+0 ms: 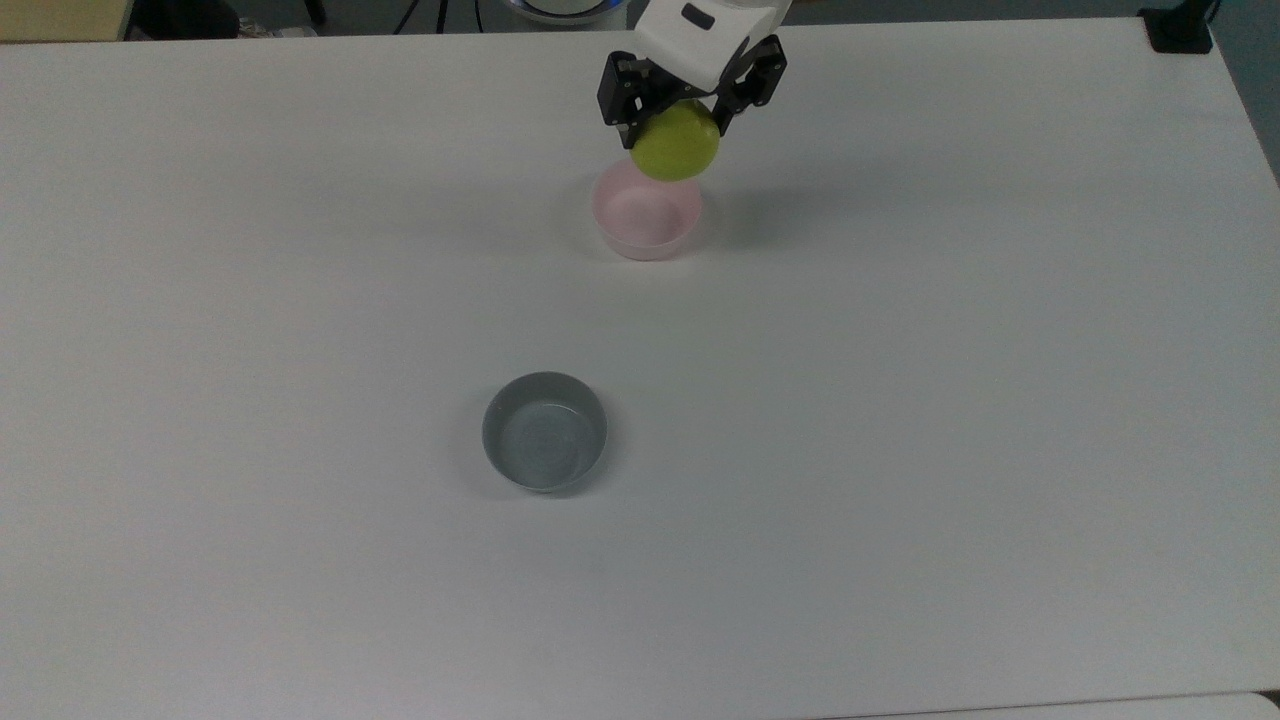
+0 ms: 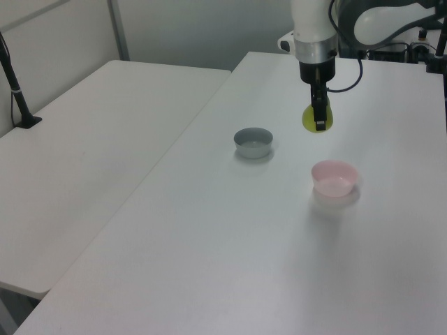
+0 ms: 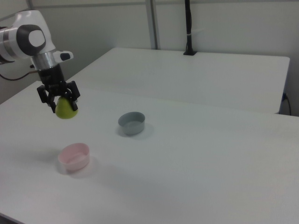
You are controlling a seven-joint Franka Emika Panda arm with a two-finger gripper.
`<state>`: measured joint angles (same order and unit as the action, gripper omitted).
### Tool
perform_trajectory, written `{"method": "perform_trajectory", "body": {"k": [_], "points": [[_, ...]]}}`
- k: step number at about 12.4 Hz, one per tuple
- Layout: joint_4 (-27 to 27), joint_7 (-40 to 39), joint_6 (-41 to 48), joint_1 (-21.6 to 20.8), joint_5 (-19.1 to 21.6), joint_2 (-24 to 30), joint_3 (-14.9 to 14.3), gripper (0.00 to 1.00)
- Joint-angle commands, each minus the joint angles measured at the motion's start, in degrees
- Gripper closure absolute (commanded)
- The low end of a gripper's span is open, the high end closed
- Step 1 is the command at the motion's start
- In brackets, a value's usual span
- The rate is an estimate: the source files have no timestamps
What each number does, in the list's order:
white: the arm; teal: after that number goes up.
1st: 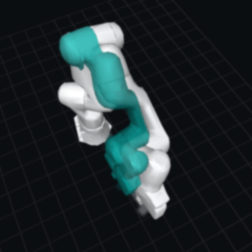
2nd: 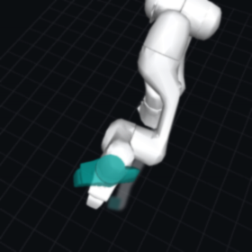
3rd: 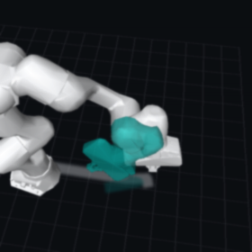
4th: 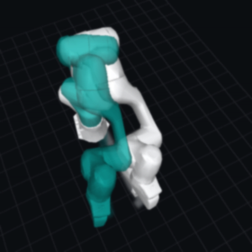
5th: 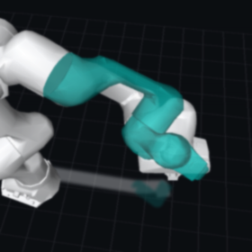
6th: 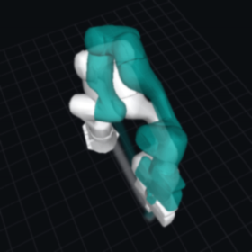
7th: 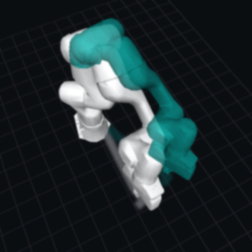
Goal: Place the pear in the bowl
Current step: 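Lower the held pear into the pink bowl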
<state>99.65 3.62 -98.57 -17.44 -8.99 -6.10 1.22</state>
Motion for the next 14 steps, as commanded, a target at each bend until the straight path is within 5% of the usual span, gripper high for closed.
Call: {"method": "perform_trajectory", "body": {"k": [1, 8, 14], "points": [[7.82, 1.21, -0.82, -0.92, 0.55, 3.99, -0.69, 0.60], [19.35, 1.21, -15.05, -0.22, 0.55, 2.59, -0.69, 0.60], [20.24, 1.21, -17.62, 0.92, 0.55, -0.31, -0.78, 0.57]]}}
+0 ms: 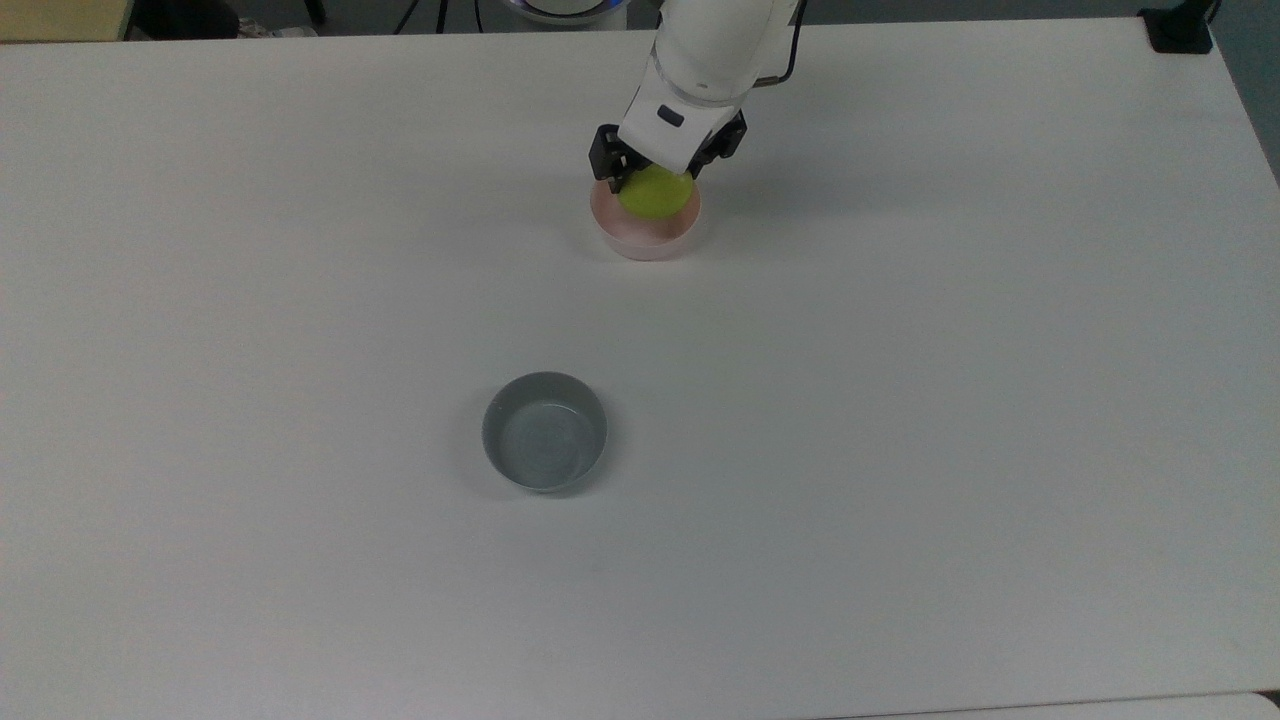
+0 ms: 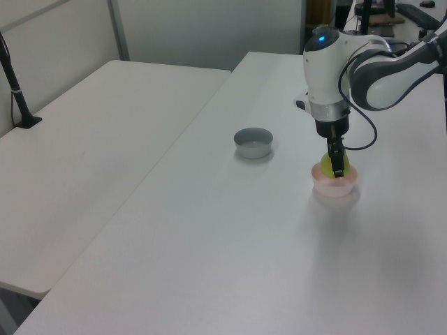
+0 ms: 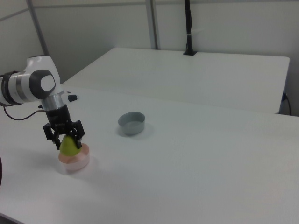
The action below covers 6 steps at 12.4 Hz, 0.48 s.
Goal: Place the pear in the bowl
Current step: 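Lower the held pear into the pink bowl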
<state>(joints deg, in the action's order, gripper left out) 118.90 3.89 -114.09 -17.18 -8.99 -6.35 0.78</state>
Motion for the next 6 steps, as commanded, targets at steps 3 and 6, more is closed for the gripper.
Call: {"method": "perform_trajectory", "body": {"k": [3, 6], "points": [[0.99, 0.95, -2.36, 1.18, 0.55, -1.04, -0.34, 0.50], [0.99, 0.95, -2.36, 1.27, 0.46, -1.21, -0.34, 0.27]]}}
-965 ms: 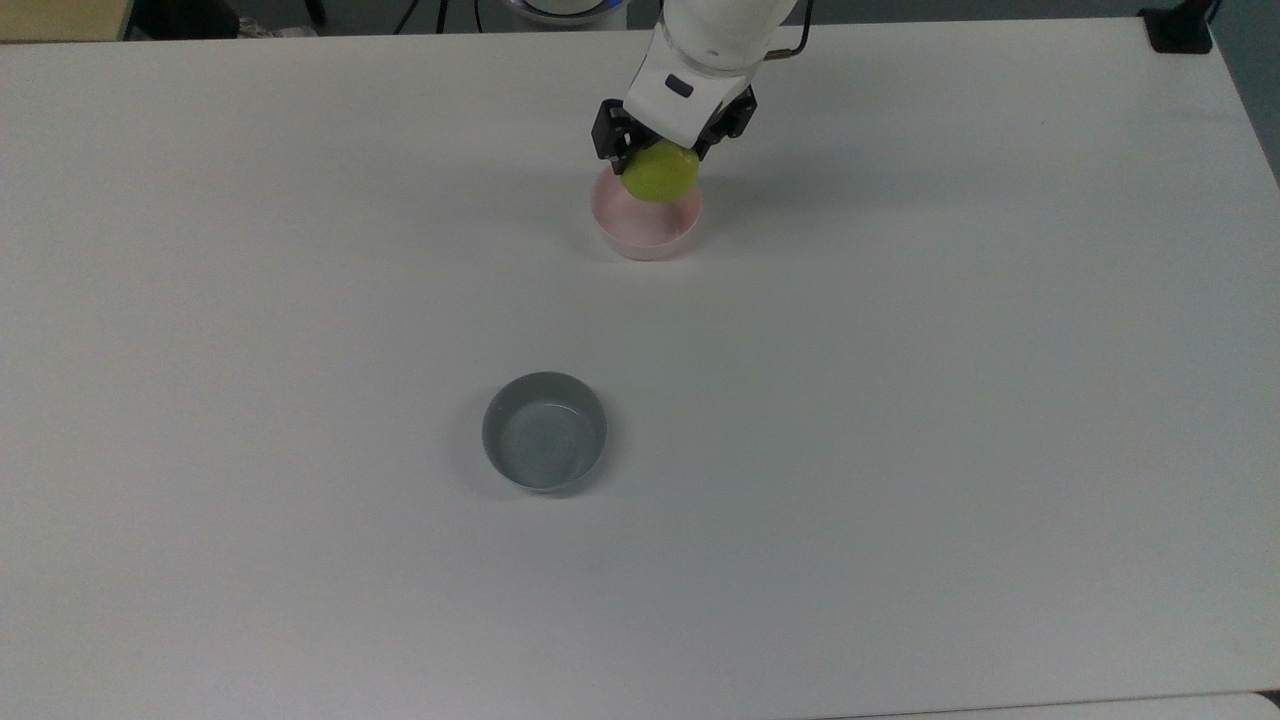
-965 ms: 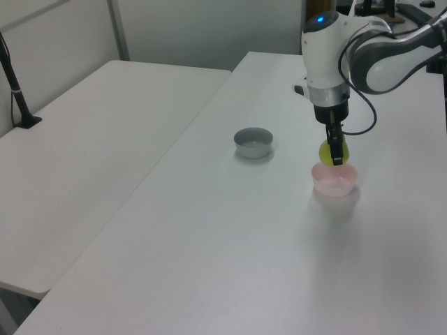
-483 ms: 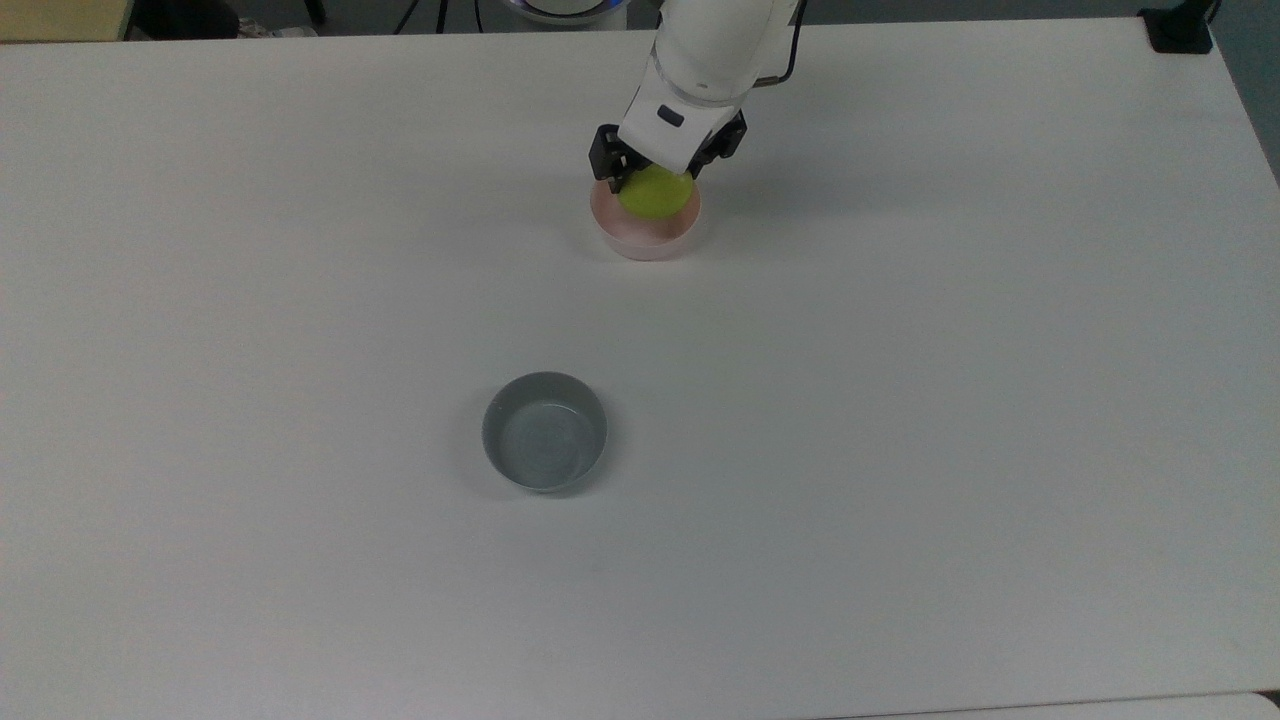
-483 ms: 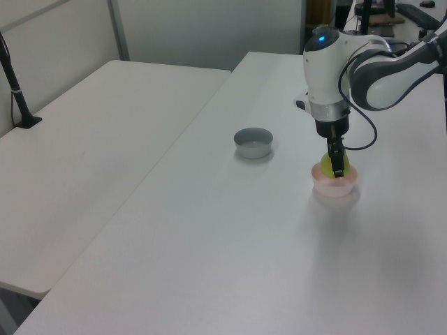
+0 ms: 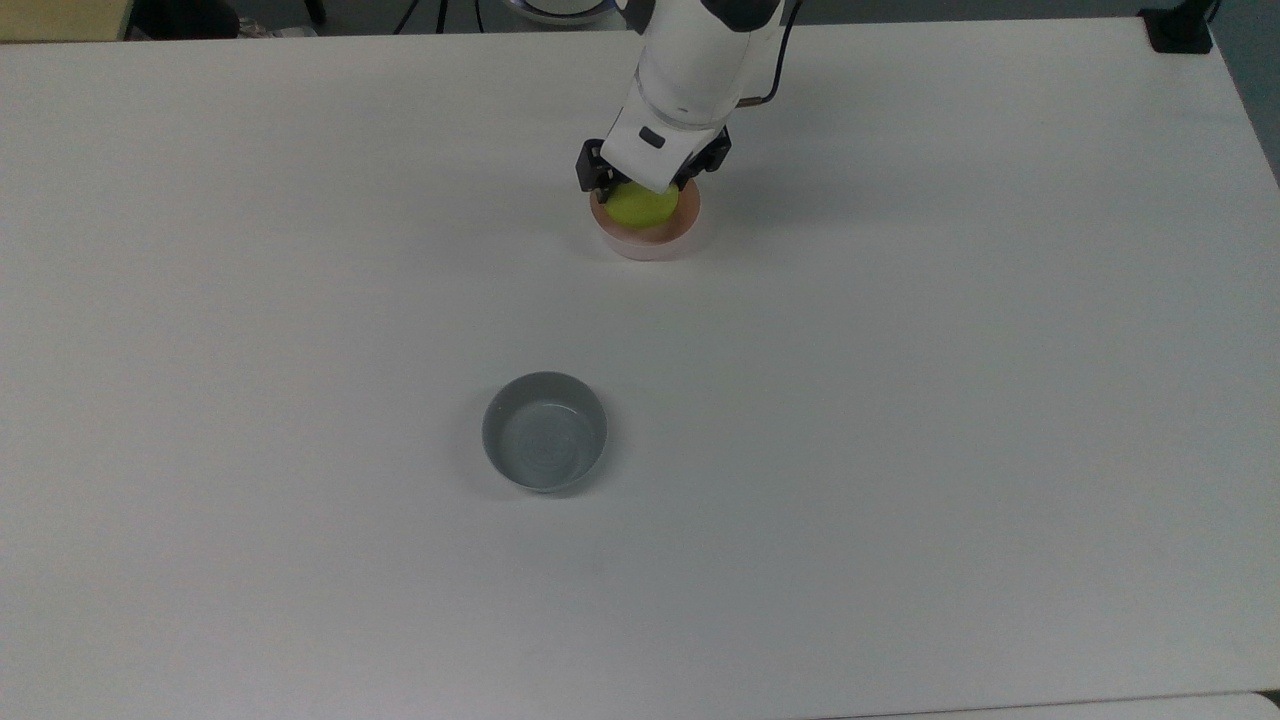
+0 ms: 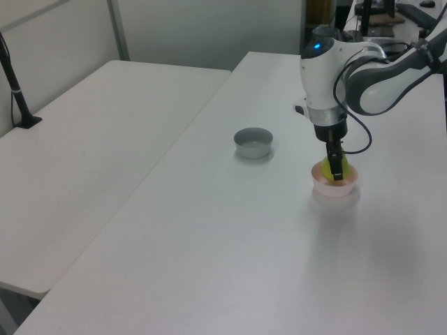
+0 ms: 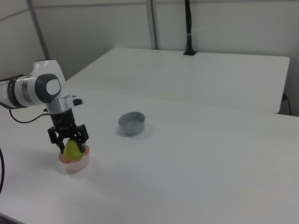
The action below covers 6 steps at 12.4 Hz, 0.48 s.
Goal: Place the pear in the bowl
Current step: 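Lower the held pear into the pink bowl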
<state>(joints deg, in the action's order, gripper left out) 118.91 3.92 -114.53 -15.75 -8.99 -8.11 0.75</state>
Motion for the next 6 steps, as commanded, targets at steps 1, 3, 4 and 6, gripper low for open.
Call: {"method": "perform_trajectory", "body": {"k": [1, 3, 4, 6], "points": [[0.98, 0.92, -1.83, -0.15, 0.46, 0.55, -0.31, 0.21], [0.98, 0.91, -1.75, -0.24, 0.46, 0.64, -0.31, 0.12], [0.89, 0.92, -1.66, -0.24, 0.46, 0.64, -0.31, 0.12], [0.80, 0.83, -1.31, -0.24, 0.46, 0.73, -0.31, 0.12]]}}
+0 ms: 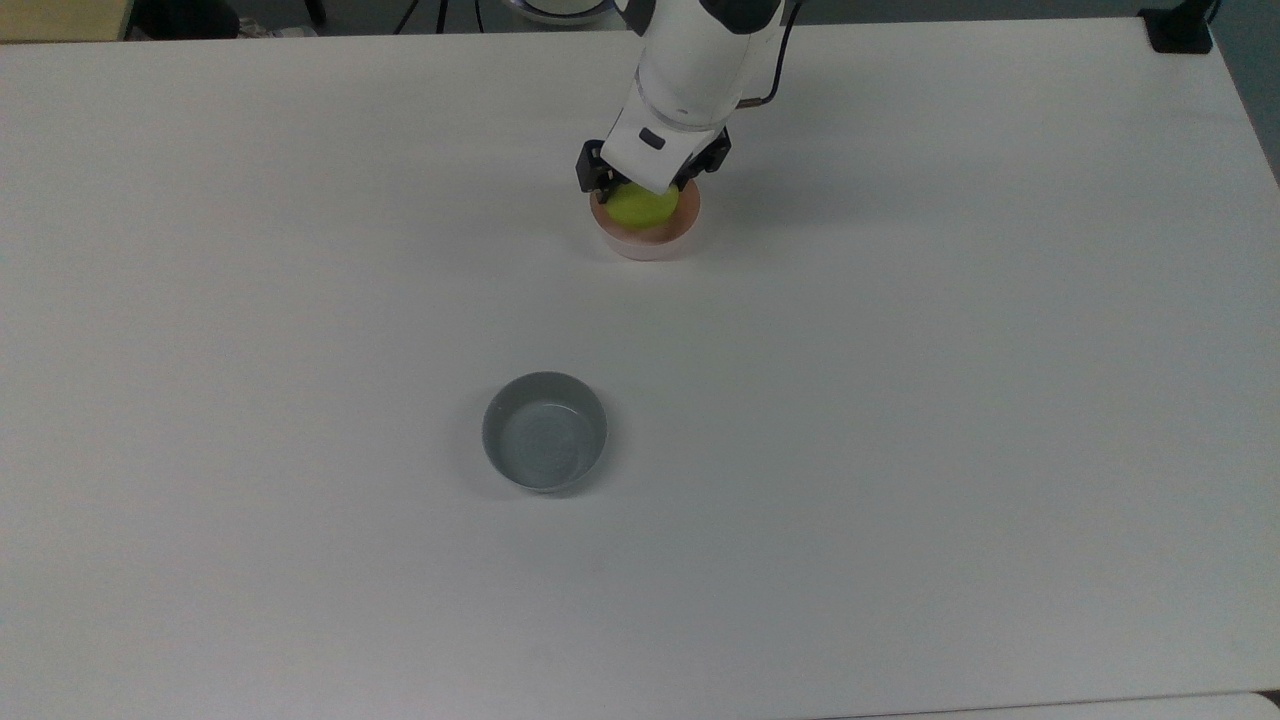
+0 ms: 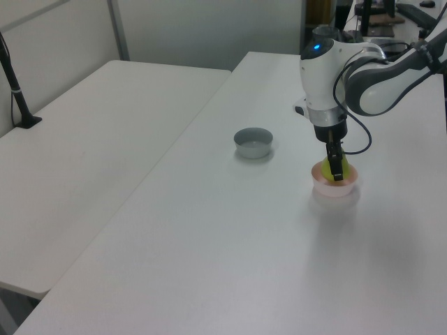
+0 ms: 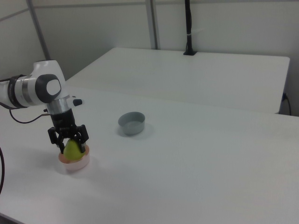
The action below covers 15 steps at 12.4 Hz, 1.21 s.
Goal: Place the pear in the bowl
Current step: 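Open the gripper and raise it away from the bowl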
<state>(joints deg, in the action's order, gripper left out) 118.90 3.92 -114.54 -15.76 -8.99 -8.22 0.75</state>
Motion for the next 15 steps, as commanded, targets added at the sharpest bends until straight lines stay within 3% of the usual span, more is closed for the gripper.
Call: {"method": "perform_trajectory", "body": {"k": [1, 5, 10, 15], "points": [[0.72, 0.91, -1.21, -0.24, 0.46, 0.84, -0.31, 0.12], [0.45, 0.92, -1.04, -0.15, 0.46, 0.93, -0.31, 0.00], [0.19, 0.92, -0.25, -0.15, 0.46, 1.45, -0.31, 0.00], [-10.95, 0.65, 10.19, -0.06, 0.55, 2.95, -0.84, 0.00]]}}
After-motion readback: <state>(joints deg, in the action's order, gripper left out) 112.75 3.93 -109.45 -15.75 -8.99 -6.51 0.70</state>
